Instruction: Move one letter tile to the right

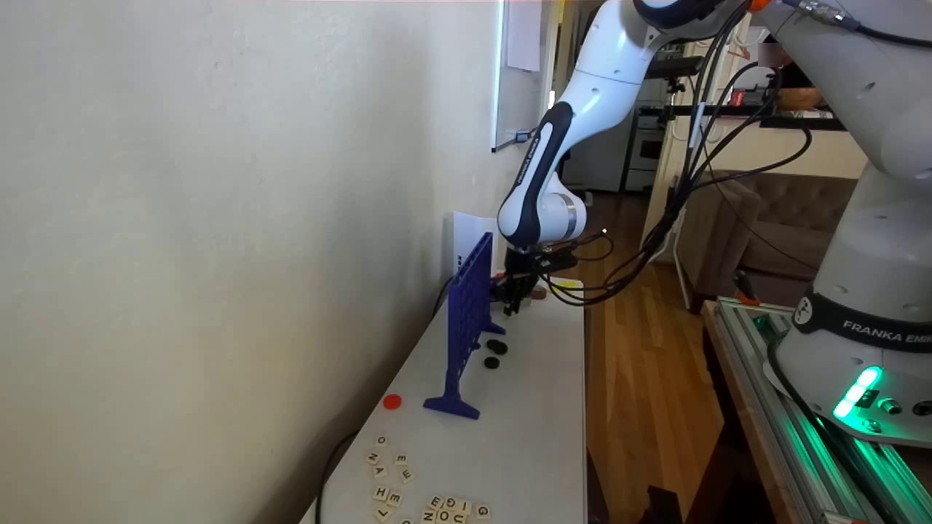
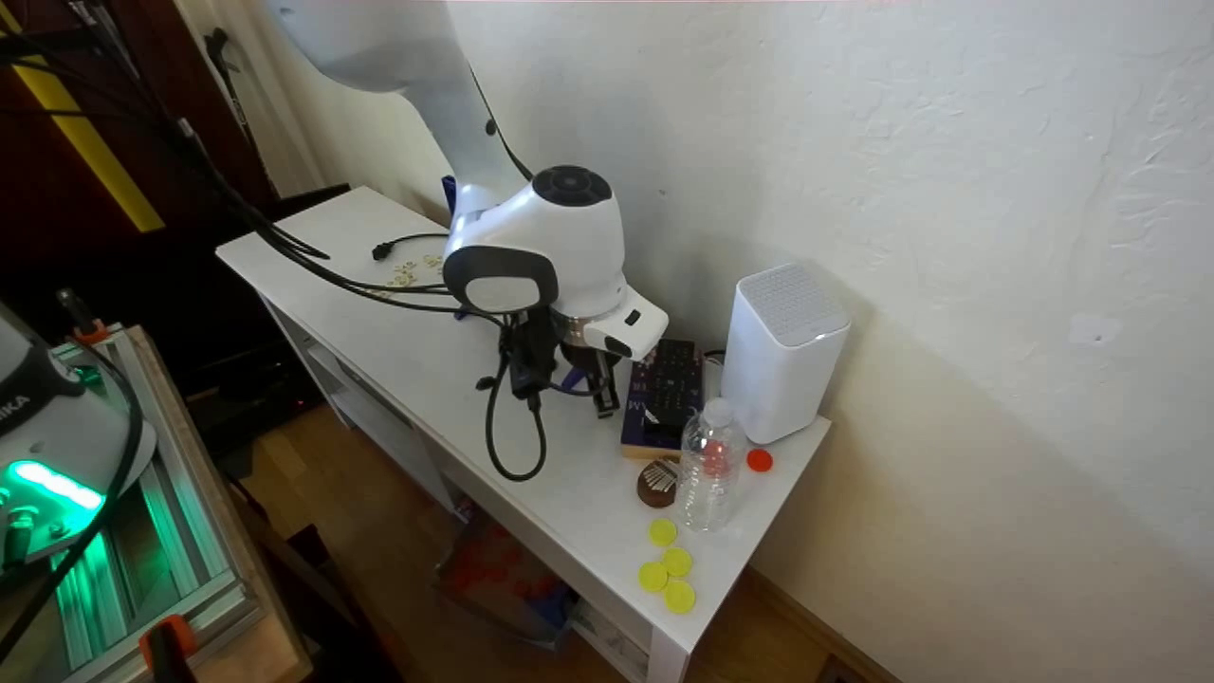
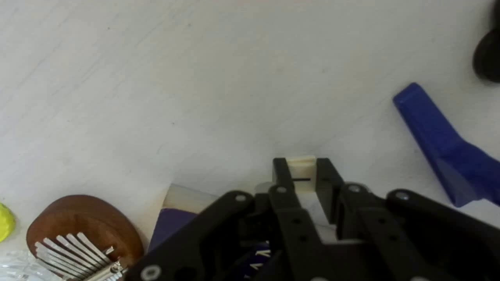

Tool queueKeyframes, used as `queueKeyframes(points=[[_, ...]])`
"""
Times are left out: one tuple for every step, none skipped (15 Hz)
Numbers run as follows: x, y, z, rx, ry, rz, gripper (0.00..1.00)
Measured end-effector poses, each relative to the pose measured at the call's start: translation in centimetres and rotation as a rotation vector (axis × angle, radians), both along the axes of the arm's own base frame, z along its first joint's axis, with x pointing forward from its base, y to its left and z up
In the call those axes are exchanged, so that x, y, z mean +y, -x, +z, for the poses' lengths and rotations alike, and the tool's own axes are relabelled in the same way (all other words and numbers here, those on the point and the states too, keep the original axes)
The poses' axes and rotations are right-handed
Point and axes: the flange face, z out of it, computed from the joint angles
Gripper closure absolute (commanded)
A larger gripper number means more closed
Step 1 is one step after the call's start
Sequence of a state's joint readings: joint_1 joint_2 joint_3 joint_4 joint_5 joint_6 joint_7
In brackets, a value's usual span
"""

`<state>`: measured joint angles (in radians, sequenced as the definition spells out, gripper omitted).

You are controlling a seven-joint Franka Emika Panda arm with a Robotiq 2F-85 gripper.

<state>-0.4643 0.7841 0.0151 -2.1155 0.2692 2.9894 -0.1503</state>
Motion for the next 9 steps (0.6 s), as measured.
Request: queueKeyframes(points=[[-0.05, 0.02, 0.0, 0.0, 0.001, 0.0, 0.95], [-0.06, 0.03, 0.0, 0.001, 0.001, 0.001, 0.95], [-0.05, 0.03, -0.01, 0.001, 0.002, 0.002, 0.95], [-0.03, 0.03, -0.04, 0.002, 0.002, 0.004, 0.95], [-0.01, 0.03, -0.06, 0.002, 0.002, 0.006, 0.95], [0.01, 0.03, -0.08, 0.003, 0.003, 0.009, 0.95], [0.03, 0.02, -0.11, 0.004, 0.003, 0.012, 0.95], [0.06, 0.02, -0.14, 0.004, 0.003, 0.015, 0.95], [0.09, 0.02, -0.17, 0.005, 0.004, 0.017, 0.95]])
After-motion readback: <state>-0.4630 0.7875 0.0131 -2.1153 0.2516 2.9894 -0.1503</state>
